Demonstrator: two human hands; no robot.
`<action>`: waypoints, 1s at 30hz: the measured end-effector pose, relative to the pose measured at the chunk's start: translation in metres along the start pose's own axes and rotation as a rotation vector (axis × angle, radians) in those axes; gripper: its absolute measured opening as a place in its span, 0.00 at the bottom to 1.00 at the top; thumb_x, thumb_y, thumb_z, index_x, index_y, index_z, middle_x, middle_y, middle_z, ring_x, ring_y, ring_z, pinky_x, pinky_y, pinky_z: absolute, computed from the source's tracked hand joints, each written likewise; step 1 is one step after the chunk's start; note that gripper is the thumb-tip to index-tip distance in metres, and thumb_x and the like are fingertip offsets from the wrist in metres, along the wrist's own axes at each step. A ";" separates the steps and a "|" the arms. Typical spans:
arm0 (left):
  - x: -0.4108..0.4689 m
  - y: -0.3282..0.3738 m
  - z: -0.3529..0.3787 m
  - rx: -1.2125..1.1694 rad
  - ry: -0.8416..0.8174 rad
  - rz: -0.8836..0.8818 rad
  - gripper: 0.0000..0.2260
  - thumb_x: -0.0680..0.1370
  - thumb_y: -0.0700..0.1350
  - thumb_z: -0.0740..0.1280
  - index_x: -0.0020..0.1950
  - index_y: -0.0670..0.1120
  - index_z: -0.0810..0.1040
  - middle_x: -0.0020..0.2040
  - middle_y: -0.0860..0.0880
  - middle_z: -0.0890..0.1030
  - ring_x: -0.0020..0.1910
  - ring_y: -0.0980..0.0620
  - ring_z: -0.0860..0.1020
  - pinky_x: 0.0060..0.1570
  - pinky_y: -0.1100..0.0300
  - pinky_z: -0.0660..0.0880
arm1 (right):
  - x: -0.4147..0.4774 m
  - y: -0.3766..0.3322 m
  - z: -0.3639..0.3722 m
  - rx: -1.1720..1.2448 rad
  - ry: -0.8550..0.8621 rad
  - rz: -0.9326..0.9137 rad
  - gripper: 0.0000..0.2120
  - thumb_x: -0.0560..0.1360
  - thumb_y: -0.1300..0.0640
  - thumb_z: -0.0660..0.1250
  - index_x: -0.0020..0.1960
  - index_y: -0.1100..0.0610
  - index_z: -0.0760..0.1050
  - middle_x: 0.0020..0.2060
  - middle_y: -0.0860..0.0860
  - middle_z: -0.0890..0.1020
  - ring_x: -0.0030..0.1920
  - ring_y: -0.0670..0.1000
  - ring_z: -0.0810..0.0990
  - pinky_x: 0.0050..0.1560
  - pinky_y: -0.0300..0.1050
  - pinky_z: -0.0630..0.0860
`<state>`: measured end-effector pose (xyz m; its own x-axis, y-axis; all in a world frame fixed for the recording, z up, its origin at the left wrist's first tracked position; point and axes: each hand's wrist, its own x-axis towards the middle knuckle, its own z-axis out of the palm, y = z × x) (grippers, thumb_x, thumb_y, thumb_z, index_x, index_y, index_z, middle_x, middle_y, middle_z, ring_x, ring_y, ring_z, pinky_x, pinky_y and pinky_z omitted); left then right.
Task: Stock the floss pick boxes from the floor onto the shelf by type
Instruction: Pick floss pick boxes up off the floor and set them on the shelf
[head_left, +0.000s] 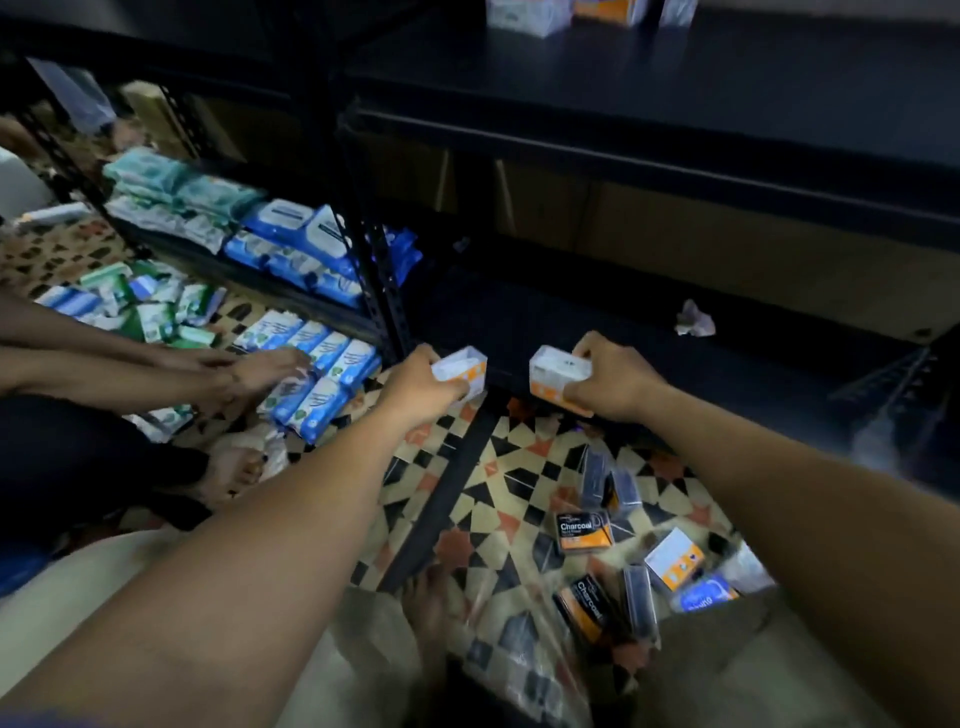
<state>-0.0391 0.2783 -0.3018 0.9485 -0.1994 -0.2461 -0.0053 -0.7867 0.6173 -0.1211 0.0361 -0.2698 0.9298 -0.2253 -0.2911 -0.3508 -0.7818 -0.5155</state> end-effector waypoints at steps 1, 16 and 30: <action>0.003 -0.010 0.011 0.006 -0.027 -0.034 0.15 0.73 0.50 0.70 0.53 0.46 0.71 0.46 0.46 0.76 0.40 0.48 0.75 0.32 0.57 0.66 | 0.007 0.004 0.013 0.004 -0.035 0.018 0.19 0.69 0.51 0.72 0.57 0.50 0.70 0.49 0.54 0.79 0.45 0.54 0.80 0.47 0.52 0.81; 0.037 -0.093 0.128 0.009 -0.192 -0.198 0.19 0.71 0.49 0.75 0.54 0.42 0.73 0.49 0.45 0.78 0.50 0.41 0.79 0.40 0.57 0.71 | 0.064 0.076 0.151 -0.034 -0.211 0.200 0.20 0.72 0.53 0.70 0.56 0.56 0.64 0.48 0.58 0.77 0.44 0.57 0.76 0.32 0.45 0.65; 0.029 -0.095 0.127 -0.045 -0.239 -0.126 0.12 0.72 0.55 0.74 0.40 0.51 0.74 0.42 0.49 0.79 0.45 0.47 0.79 0.48 0.51 0.76 | 0.058 0.088 0.148 0.133 -0.215 0.142 0.12 0.69 0.45 0.75 0.39 0.47 0.73 0.45 0.48 0.81 0.49 0.51 0.80 0.52 0.49 0.78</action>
<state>-0.0514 0.2733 -0.4621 0.8394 -0.2377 -0.4888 0.1270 -0.7886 0.6016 -0.1148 0.0402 -0.4509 0.8306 -0.1875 -0.5243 -0.5002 -0.6651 -0.5545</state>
